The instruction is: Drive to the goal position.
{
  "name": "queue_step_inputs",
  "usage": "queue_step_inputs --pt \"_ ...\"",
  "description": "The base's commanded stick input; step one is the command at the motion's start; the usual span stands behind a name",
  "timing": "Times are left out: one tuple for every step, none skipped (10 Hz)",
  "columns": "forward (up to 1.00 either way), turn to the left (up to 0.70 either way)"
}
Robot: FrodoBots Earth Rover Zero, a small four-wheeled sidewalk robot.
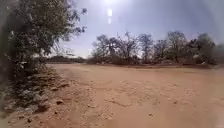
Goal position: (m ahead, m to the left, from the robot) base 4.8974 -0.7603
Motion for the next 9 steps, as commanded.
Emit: queue_step_inputs --pt "0.85 0.00" --pt "0.85 0.00" --pt "0.85 0.00" --pt "0.85 0.00" --pt "0.85 0.00" --pt "0.85 0.00" --pt "0.85 0.00" --pt "0.85 0.00" --pt "0.85 0.00"
